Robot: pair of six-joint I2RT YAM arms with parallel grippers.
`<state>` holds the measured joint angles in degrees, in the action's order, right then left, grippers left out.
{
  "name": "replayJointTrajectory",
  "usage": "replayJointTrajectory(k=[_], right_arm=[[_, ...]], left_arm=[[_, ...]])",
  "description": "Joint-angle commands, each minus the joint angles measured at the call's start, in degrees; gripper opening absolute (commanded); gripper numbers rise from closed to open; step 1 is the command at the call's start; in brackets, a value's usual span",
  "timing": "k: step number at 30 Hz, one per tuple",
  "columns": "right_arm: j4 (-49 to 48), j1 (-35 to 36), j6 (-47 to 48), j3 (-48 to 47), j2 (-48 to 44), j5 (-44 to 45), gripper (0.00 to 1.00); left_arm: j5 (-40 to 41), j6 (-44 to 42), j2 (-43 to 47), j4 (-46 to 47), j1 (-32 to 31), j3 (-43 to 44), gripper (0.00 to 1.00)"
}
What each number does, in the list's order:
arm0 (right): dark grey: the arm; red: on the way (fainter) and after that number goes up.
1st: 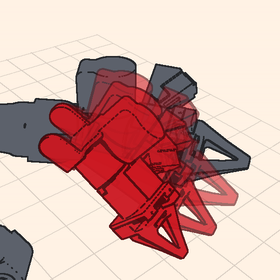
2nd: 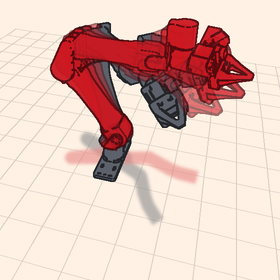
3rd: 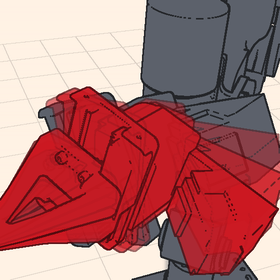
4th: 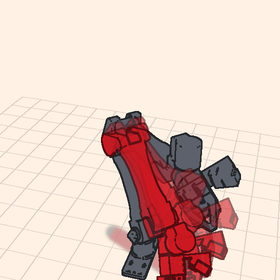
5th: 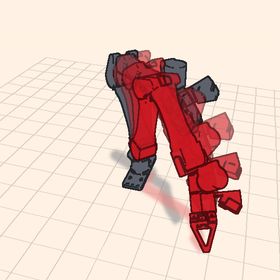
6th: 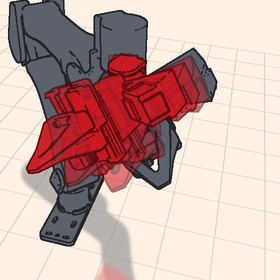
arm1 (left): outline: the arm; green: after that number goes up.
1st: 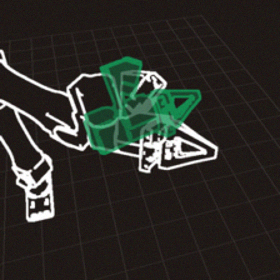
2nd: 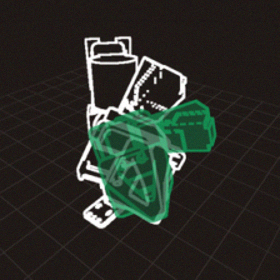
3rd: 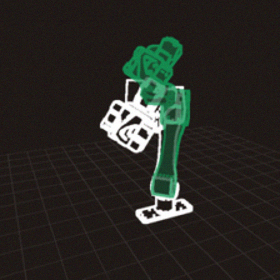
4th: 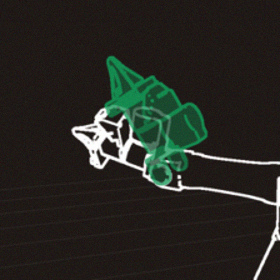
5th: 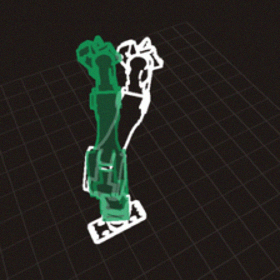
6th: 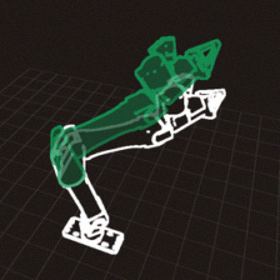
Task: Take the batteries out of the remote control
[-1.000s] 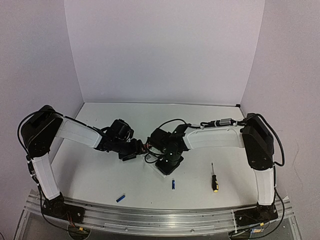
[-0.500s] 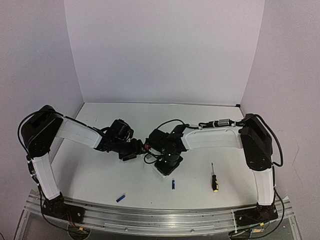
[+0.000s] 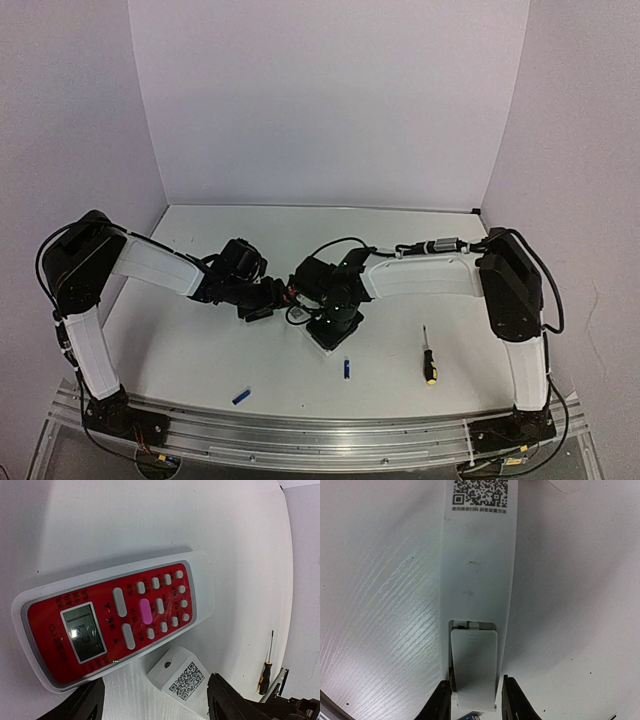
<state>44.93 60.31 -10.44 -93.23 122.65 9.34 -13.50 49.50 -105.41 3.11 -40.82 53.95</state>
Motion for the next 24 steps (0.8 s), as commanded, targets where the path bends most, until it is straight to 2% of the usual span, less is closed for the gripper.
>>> replayJointTrajectory(k=[1,14,16,19,24], right_arm=[[1.13,0.38,-1.11,-2.17,0.19,-0.95,0.32],[1.05,0.38,-1.62,-2.88,-4.47,0.5,0.41],[1.04,0.35,-1.86,-2.21,-5.27,0.68,0.5],[0.83,0.41,-0.66,-1.22,-5.16,0.22,0.74],[0.35,0.97,2.31,-1.16,-2.34,2.96,0.82]], left_arm=[[-0.23,0.16,-1.42,-1.01,0.04,-0.5,0.71],[0.05,-0.89,-1.11,-2.2,0.04,1.27,0.72],[-0.12,-1.16,-1.11,-2.22,0.04,1.8,0.73],[-0.67,-1.63,-1.09,-1.98,0.03,2.4,0.74],[-1.36,-2.31,-0.77,-1.83,0.04,2.57,0.77]])
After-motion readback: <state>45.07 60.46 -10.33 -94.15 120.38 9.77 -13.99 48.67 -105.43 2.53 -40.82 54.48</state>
